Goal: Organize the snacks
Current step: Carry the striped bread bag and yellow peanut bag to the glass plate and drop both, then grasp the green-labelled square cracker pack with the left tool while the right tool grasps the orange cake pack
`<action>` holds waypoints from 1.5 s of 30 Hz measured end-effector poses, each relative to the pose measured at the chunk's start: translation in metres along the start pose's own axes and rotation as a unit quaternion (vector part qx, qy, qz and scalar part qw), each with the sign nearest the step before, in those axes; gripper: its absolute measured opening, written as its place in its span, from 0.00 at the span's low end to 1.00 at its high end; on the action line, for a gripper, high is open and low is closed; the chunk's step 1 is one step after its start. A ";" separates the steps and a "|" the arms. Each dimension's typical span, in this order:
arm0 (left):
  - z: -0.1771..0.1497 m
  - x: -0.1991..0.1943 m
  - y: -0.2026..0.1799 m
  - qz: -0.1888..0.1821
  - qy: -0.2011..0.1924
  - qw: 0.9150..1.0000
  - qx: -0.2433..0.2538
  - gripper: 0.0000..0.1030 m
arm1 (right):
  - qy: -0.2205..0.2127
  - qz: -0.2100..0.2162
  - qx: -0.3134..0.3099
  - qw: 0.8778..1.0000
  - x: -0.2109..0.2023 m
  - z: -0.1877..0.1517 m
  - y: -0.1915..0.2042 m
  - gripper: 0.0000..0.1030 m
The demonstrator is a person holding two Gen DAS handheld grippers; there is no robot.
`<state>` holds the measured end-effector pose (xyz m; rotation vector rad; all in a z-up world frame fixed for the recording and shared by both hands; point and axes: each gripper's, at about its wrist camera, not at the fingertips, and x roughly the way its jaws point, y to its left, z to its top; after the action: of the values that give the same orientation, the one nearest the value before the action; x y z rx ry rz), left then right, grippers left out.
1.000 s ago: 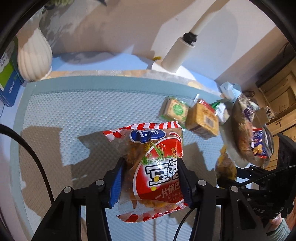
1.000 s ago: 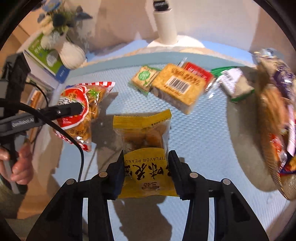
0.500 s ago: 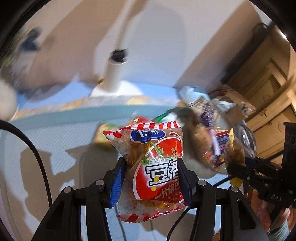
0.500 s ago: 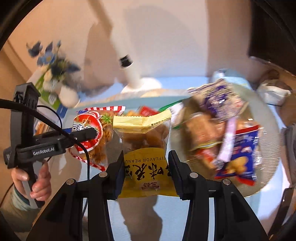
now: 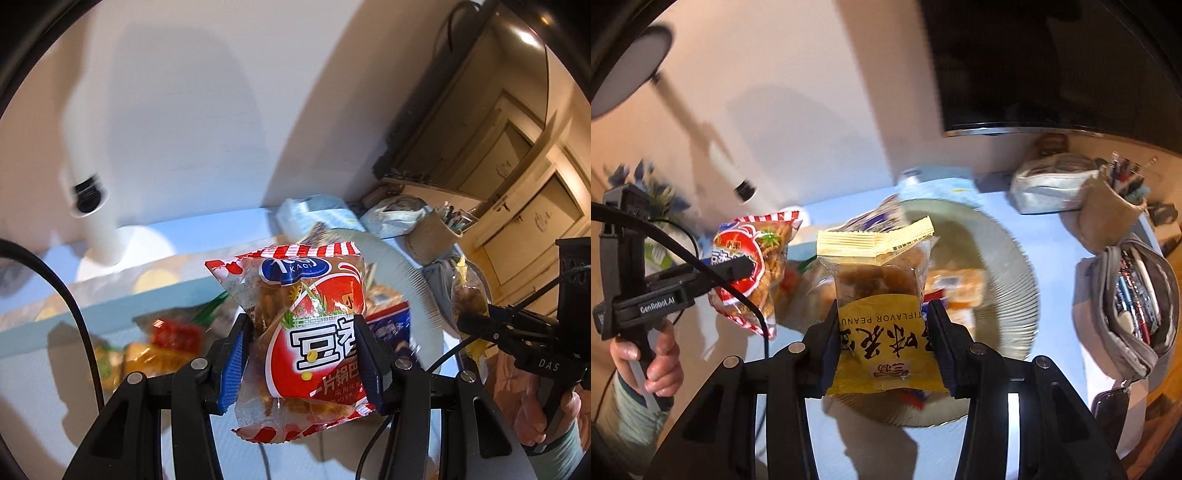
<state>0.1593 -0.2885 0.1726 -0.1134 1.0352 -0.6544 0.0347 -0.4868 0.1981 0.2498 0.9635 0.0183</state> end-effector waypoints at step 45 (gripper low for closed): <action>-0.040 -0.084 0.113 0.130 -0.049 0.984 -0.116 0.55 | 0.017 0.080 -0.049 0.995 0.021 -0.004 0.078 0.65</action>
<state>0.1488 -0.1429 0.1724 -0.2079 1.0080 -0.2877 0.0507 -0.4072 0.1957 0.2365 0.9720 0.2176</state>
